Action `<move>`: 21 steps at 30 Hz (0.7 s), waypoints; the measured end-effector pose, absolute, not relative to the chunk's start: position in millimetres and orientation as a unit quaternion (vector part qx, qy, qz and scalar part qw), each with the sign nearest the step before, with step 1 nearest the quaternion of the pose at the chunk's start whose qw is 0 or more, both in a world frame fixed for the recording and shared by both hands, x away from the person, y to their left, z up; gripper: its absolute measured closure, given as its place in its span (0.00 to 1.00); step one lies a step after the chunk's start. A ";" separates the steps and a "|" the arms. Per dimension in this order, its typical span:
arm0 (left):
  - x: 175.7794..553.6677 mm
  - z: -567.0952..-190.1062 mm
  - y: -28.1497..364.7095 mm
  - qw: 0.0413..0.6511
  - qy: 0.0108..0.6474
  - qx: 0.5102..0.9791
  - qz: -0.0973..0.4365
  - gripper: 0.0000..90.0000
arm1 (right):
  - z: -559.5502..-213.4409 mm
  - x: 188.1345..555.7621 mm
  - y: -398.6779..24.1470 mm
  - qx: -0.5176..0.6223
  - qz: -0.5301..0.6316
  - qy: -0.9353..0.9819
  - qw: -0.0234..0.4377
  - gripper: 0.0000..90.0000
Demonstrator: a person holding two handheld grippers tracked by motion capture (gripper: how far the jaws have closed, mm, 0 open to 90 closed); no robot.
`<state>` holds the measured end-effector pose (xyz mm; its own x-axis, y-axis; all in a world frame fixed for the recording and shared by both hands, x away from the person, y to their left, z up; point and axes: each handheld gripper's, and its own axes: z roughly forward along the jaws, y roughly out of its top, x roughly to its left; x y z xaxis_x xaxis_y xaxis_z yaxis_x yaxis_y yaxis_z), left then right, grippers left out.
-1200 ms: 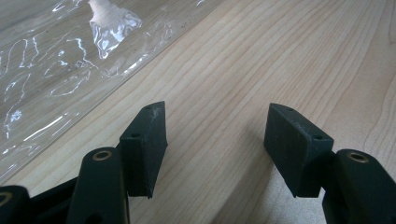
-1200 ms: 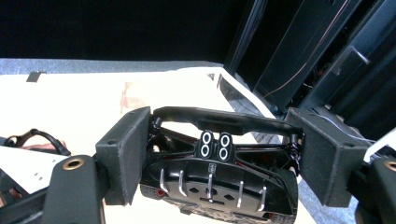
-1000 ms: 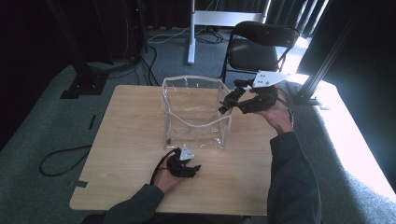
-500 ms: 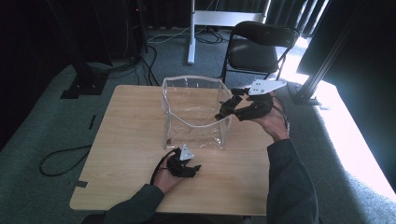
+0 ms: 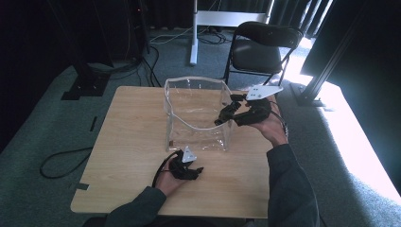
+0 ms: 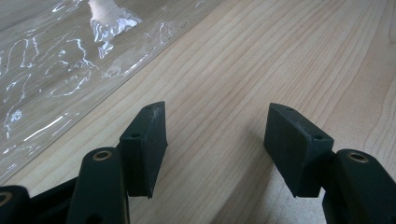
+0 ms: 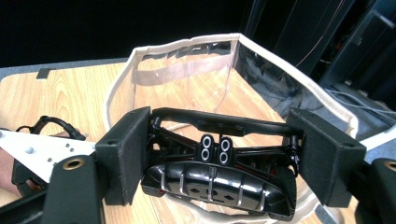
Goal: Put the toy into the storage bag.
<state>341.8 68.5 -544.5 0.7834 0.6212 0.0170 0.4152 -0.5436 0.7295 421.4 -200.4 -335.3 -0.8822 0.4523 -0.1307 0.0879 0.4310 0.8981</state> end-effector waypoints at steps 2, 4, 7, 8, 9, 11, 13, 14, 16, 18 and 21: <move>341.8 -544.5 68.5 0.373 0.299 0.868 0.138 0.44 | -340.5 422.9 -197.6 0.169 0.507 0.827 0.177 0.28; 341.9 -544.5 68.5 0.373 0.299 0.868 0.138 0.44 | -343.3 423.4 -195.4 0.173 0.504 0.827 0.179 0.28; 341.7 -544.5 68.5 0.373 0.299 0.867 0.137 0.44 | -347.2 423.6 -193.3 0.177 0.505 0.826 0.177 0.28; 341.8 -544.5 68.5 0.373 0.299 0.867 0.137 0.44 | -348.9 423.9 -192.7 0.180 0.505 0.826 0.175 0.28; 341.7 -544.5 68.5 0.373 0.299 0.867 0.137 0.44 | -350.7 424.0 -192.3 0.182 0.504 0.826 0.176 0.27; 341.7 -544.5 68.5 0.373 0.299 0.868 0.137 0.44 | -353.9 423.7 -191.7 0.188 0.504 0.824 0.176 0.28; 341.7 -544.5 68.5 0.373 0.299 0.867 0.137 0.44 | -355.6 422.9 -191.4 0.192 0.506 0.822 0.177 0.28; 341.7 -544.5 68.5 0.373 0.299 0.867 0.137 0.44 | -356.5 422.1 -191.2 0.195 0.507 0.821 0.178 0.28; 341.7 -544.5 68.4 0.373 0.300 0.867 0.137 0.44 | -357.9 421.0 -190.6 0.200 0.507 0.818 0.182 0.27; 341.7 -544.6 68.4 0.373 0.300 0.867 0.138 0.44 | -360.1 420.6 -188.4 0.206 0.504 0.817 0.188 0.27; 341.7 -544.6 68.4 0.374 0.299 0.867 0.137 0.44 | -361.9 419.8 -185.4 0.216 0.508 0.812 0.190 0.27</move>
<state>341.7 68.4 -544.6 0.7829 0.6220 0.0145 0.4167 -0.5415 0.7301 419.8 -185.4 -361.9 -0.8349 0.5431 -0.0894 0.1576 0.3915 0.9066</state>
